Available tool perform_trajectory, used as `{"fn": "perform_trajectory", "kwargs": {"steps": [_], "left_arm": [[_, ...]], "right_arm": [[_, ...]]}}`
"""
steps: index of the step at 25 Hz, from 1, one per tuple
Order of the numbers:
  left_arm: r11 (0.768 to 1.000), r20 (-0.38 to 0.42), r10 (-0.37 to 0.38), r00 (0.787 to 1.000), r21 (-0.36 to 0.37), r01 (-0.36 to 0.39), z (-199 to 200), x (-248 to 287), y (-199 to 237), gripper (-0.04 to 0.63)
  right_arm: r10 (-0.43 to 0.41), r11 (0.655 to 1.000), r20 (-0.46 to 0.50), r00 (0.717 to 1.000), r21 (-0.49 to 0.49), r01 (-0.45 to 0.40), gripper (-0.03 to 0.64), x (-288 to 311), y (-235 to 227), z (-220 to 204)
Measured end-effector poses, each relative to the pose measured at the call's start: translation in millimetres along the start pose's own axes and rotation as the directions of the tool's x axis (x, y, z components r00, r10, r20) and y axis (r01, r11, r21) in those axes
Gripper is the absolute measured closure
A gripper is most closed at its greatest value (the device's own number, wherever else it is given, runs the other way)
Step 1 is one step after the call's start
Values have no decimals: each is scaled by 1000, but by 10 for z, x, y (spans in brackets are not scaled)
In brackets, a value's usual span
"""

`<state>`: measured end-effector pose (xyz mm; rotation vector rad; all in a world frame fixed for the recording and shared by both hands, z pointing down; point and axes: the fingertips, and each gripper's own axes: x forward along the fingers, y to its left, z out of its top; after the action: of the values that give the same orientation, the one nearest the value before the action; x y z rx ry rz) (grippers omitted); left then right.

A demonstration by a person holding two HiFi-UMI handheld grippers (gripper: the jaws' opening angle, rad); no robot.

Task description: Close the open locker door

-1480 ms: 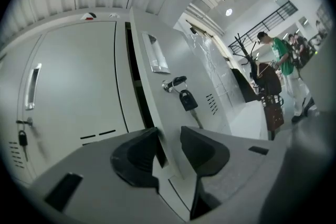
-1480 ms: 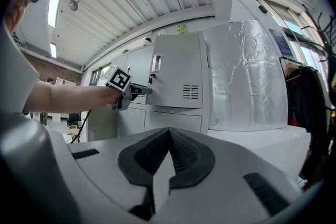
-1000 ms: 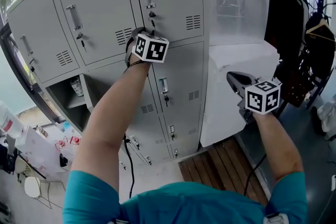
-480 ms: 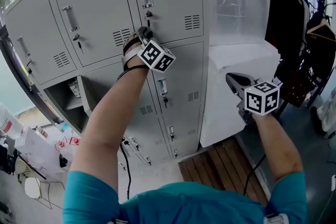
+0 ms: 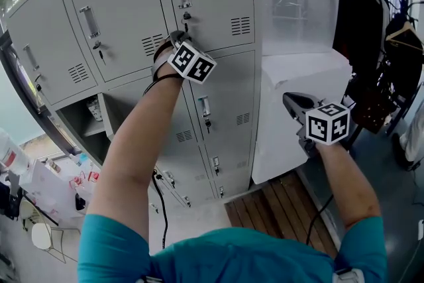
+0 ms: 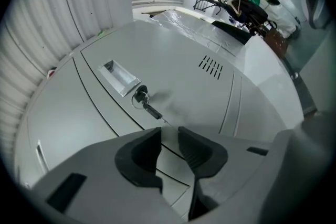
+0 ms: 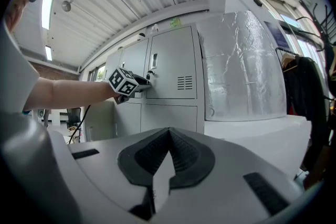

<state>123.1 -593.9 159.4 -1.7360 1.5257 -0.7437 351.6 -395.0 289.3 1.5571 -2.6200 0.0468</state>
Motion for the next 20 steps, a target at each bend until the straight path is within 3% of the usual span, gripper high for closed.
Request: {"fn": "perform_trajectory", "kwargs": {"steps": [2,4,7,9,12,14,17,20], "left_arm": [[994,16,-69,997,-87,70,-38,-51,-47,489],[972,37,-126,991,-193,131,-75,-175,-85,489],[908,112,-202,973,-351,229,-62,-526,-164,489],[835,174,-268,948,-449,319,-37,-872,-249,489],[692,282,-344,896,-569,445,-81,-1411,-387,489],[599,340,-357,870,-631,493,-185,-1714,-454,489],[489,382,-329,864,-714,502,-431,-2046,-475,517],[421,390,-276,878,-772,476,-700,-2287,-465,581]], "right_arm": [[8,1000,-2,1000,-9,-8,627,-33,48,12],[14,1000,0,1000,-17,-14,627,-67,88,46],[23,999,13,1000,-26,-23,627,-112,126,139],[34,999,27,999,-33,-33,627,-135,166,208],[59,998,48,997,-39,-58,627,-156,256,290],[81,996,59,995,-39,-79,627,-155,324,329],[115,993,68,991,-36,-113,627,-131,436,347],[148,989,70,987,-32,-146,627,-115,558,317]]}}
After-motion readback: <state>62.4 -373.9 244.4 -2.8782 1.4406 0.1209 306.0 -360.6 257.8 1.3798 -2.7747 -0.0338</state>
